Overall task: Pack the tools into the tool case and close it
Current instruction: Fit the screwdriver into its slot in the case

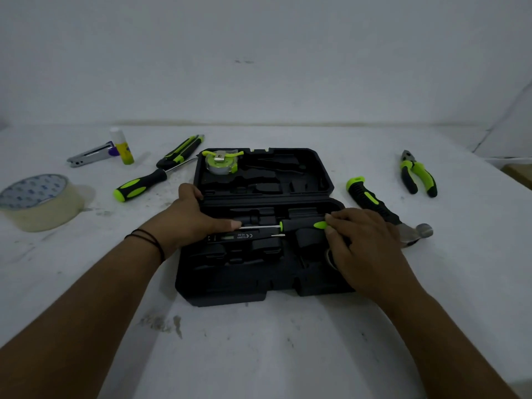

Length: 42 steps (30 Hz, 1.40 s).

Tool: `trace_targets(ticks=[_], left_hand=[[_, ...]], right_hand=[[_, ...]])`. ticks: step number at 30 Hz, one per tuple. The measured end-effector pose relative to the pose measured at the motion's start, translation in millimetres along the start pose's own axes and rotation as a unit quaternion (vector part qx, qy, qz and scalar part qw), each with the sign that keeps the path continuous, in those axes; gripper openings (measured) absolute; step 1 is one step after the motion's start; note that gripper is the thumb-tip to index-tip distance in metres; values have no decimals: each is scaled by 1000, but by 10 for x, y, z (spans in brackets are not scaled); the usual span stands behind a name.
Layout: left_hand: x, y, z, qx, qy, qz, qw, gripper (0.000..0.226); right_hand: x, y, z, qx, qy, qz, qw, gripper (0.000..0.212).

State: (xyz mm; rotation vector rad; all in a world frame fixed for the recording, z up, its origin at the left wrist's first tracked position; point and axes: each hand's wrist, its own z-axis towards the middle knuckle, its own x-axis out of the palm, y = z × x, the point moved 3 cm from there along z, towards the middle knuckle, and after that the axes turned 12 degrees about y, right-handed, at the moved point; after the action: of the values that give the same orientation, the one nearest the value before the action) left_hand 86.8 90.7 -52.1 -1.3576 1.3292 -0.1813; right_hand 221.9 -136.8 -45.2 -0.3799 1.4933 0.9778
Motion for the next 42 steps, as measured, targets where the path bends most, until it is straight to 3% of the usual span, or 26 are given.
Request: trace_targets(ticks=[4, 9, 12, 17, 26, 37, 42], left_hand=[[8, 0, -3, -9, 0, 8, 1000, 76], [22, 11, -28, 14, 4, -31, 999, 71], [0, 75, -21, 19, -12, -104, 994, 58], [-141, 146, -45, 18, -79, -140, 987, 29], [-55, 158, -122, 51, -48, -116, 991, 41], [-33, 173, -110, 54, -44, -93, 993, 30], [-58, 209, -187, 70, -43, -87, 993, 32]], right_hand=[[16, 35, -7, 14, -17, -11, 1000, 37], [-6, 58, 23, 26, 47, -42, 998, 49], [2, 64, 9, 35, 49, -36, 998, 38], [43, 226, -9, 5, -17, -29, 999, 46], [105, 395, 61, -9, 20, -75, 997, 28], [73, 440, 95, -7, 56, -91, 994, 34], [62, 364, 93, -22, 38, -14, 999, 36]])
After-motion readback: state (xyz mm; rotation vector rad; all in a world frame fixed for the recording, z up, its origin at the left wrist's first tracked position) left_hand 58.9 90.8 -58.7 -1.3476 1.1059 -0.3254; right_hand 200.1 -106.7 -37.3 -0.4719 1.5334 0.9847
